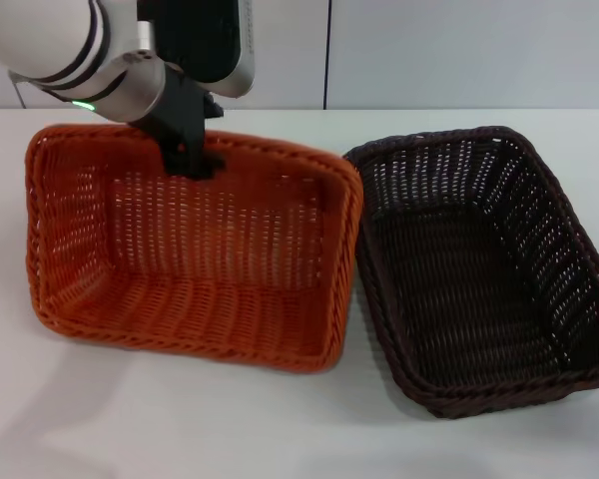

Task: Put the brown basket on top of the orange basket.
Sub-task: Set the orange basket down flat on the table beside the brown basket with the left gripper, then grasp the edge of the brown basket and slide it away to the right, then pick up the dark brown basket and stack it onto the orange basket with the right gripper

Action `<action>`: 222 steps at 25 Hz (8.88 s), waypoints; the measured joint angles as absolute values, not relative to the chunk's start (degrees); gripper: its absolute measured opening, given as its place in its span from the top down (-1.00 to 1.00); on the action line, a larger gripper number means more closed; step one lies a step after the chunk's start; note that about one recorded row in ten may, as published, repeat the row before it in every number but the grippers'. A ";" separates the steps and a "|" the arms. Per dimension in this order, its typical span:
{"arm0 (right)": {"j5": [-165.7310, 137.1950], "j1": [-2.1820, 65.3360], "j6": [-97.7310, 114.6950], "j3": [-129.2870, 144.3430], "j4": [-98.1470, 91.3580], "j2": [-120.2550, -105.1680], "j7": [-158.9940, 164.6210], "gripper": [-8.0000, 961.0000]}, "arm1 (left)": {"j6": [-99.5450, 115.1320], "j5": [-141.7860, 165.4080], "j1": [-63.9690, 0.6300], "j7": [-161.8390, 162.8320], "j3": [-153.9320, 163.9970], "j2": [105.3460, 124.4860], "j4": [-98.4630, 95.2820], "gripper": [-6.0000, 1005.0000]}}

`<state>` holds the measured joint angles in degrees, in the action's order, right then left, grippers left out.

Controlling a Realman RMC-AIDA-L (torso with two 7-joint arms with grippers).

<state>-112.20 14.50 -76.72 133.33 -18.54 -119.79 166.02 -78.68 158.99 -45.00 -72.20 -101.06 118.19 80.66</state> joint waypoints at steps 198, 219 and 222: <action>-167.19 29.76 58.37 118.03 -102.88 -119.52 96.31 0.68 | 48.60 152.80 -0.68 -1.76 -90.35 118.26 44.62 -0.57; -163.35 29.31 46.38 112.25 -91.09 -118.65 79.36 0.68 | 48.96 152.92 -1.29 2.64 -90.35 118.42 43.85 -0.57; -160.38 29.48 46.36 111.83 -89.41 -118.59 76.36 0.68 | 48.93 152.89 -1.51 2.64 -90.35 118.42 43.85 -0.57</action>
<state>-160.38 29.48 46.36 111.83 -89.41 -118.59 76.36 48.93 152.89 -1.51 2.64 -90.35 118.42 43.85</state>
